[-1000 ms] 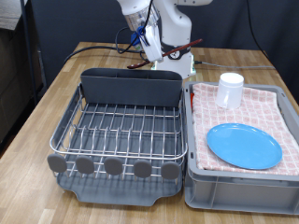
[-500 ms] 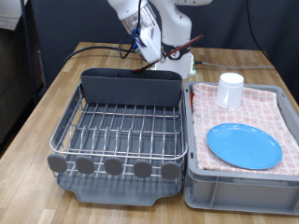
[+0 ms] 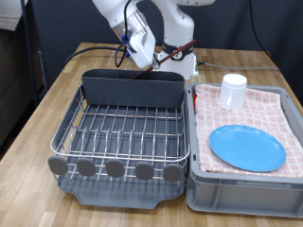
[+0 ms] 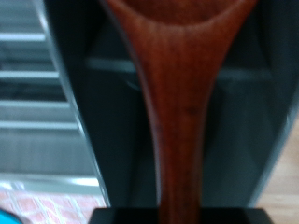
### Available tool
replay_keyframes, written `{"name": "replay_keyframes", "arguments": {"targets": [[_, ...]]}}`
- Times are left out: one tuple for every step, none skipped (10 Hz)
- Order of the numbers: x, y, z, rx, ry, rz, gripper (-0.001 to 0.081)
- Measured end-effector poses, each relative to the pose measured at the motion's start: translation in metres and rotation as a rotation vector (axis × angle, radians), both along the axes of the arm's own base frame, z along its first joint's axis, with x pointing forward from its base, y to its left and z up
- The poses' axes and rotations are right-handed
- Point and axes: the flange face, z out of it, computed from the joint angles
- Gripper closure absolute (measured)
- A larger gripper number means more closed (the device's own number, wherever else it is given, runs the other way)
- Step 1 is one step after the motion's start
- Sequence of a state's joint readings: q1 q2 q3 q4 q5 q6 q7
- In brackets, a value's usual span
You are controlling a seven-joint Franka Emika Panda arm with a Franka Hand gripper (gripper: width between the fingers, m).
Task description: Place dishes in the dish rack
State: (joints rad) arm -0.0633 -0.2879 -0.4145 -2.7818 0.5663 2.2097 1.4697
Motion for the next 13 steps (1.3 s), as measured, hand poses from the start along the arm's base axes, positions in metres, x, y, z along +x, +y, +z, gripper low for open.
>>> {"name": "replay_keyframes", "arguments": {"targets": [[0.002,-0.005,-0.004,-0.036,-0.008,-0.023,0.0733],[0.004,-0.008,-0.006,-0.08,-0.024,-0.041,0.0733],[0.005,-0.005,-0.006,-0.104,-0.028,-0.036,0.0733],[0.009,-0.004,-0.004,-0.138,-0.037,-0.031,0.0696],[0.011,-0.002,-0.002,-0.173,-0.025,-0.018,0.0536],[0.015,0.001,0.002,-0.219,-0.001,-0.009,0.0536],[0.019,0.006,0.008,-0.277,0.02,-0.005,0.034],[0.025,0.012,0.017,-0.366,0.044,-0.004,0.034],[0.031,0.022,0.029,-0.464,0.059,-0.004,0.0163],[0.036,0.033,0.042,-0.541,0.06,-0.005,0.0163],[0.041,0.046,0.055,-0.603,0.049,0.003,0.0046],[0.046,0.058,0.067,-0.653,0.034,0.016,0.0012],[0.05,0.071,0.079,-0.69,0.02,0.043,0.0012]]}}
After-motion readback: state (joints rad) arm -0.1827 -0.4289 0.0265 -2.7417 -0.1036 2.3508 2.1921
